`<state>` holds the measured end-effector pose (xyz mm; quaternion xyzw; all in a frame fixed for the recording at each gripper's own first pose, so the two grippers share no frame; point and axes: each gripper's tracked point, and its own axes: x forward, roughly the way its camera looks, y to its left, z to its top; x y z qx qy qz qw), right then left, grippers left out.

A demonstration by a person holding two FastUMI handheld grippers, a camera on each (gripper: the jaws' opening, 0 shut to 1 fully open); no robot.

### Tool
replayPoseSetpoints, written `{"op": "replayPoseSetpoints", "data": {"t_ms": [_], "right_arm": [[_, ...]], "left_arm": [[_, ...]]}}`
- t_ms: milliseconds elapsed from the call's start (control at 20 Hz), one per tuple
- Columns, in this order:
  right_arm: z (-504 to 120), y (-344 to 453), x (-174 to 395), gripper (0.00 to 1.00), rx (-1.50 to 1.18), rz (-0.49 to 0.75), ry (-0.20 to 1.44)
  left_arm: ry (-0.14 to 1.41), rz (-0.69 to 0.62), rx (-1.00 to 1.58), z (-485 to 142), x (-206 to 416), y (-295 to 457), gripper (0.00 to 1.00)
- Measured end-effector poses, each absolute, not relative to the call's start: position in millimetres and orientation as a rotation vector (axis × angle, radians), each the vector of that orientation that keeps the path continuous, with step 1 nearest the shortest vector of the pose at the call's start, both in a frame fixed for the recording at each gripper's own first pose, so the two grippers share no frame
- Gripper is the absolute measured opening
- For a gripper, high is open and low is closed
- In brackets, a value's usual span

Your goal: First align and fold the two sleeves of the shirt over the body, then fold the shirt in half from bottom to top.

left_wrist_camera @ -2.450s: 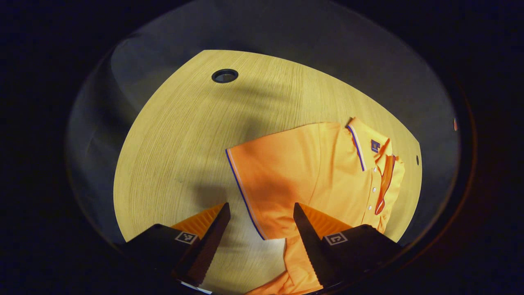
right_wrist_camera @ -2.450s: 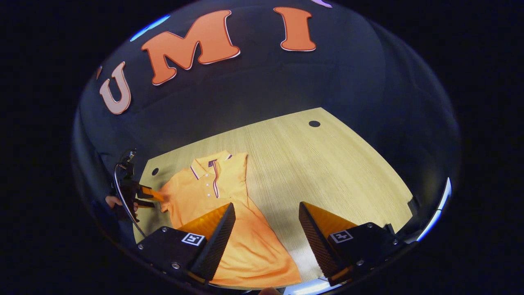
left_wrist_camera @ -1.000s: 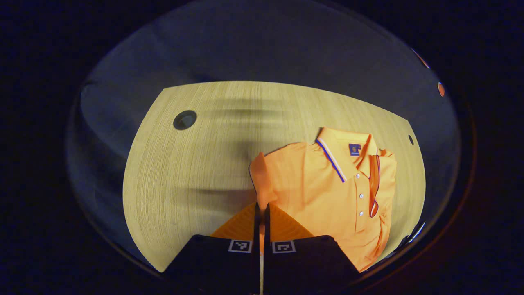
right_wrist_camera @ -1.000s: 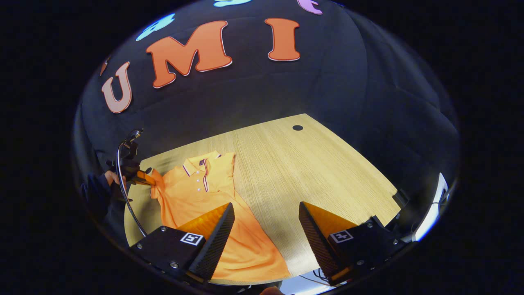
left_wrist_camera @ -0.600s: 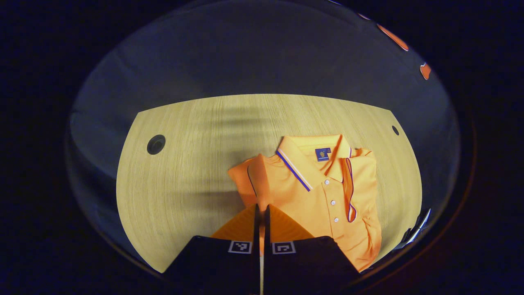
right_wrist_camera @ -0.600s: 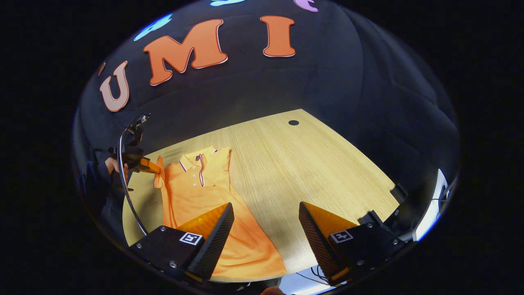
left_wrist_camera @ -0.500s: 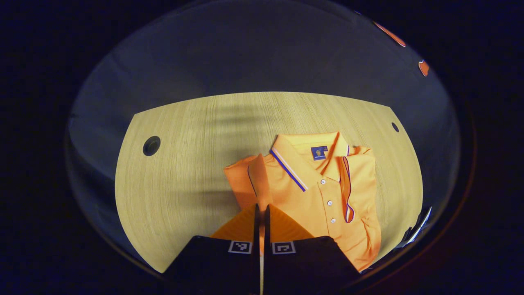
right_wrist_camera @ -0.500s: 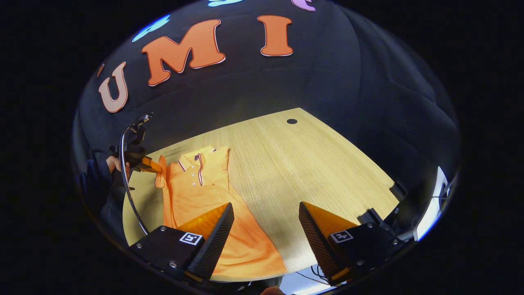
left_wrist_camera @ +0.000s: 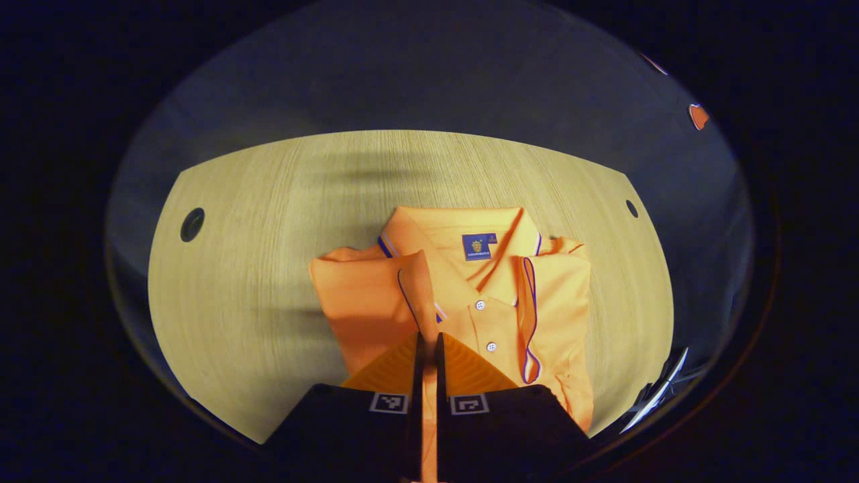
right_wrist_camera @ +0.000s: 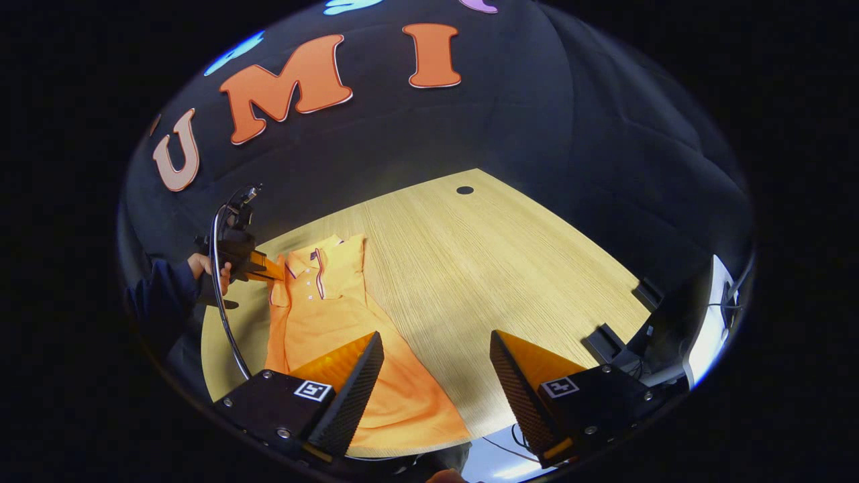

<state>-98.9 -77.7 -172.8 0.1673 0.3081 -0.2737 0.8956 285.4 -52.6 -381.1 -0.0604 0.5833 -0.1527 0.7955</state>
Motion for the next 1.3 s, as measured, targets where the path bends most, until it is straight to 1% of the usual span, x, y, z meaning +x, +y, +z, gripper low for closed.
{"op": "replayPoseSetpoints", "data": {"t_ms": [100,200,250,300,350,400,450,500,550,600,650,700,750,800,950,1300], "right_arm": [[-174,-76,-102,0.97,0.352,-0.575,0.644],[-176,-75,-104,0.97,0.354,-0.579,0.652],[-176,-74,-104,0.97,0.353,-0.576,0.655],[-177,-73,-104,0.97,0.351,-0.577,0.66],[-177,-71,-103,0.97,0.349,-0.572,0.662],[-179,-70,-101,0.97,0.346,-0.569,0.666],[-179,-68,-99,0.97,0.343,-0.562,0.668],[-179,-65,-95,0.97,0.342,-0.55,0.67],[-179,-63,-92,0.97,0.336,-0.541,0.674],[-180,-62,-89,0.98,0.326,-0.526,0.678],[-180,-61,-87,0.97,0.314,-0.513,0.682],[-180,-60,-84,0.97,0.304,-0.495,0.683],[-180,-61,-80,0.97,0.296,-0.477,0.685],[-181,-61,-76,0.98,0.292,-0.455,0.685],[-187,-61,-68,0.97,0.27,-0.373,0.703],[-194,-65,-53,0.97,0.161,-0.217,0.71]], "left_arm": [[1.27,-0.34,-0.194,-384,280,-61,0.12],[1.288,-0.379,-0.272,-383,274,-71,0.14],[1.296,-0.4,-0.295,-382,270,-75,0.25],[1.299,-0.42,-0.308,-380,268,-79,0.33],[1.297,-0.438,-0.316,-381,267,-83,0.38],[1.295,-0.45,-0.316,-380,267,-85,0.41],[1.295,-0.456,-0.315,-378,266,-84,0.56],[1.293,-0.46,-0.315,-377,264,-84,0.64],[1.29,-0.46,-0.318,-376,262,-83,0.59],[1.284,-0.454,-0.322,-372,261,-80,0.86],[1.276,-0.45,-0.331,-370,258,-79,0.92],[1.274,-0.438,-0.329,-367,253,-75,0.9],[1.264,-0.43,-0.324,-363,247,-71,0.92],[1.251,-0.422,-0.307,-358,240,-66,0.96],[1.196,-0.39,-0.243,-340,213,-49,0.96],[1.095,-0.29,-0.238,-301,149,-24,0.97]]}}
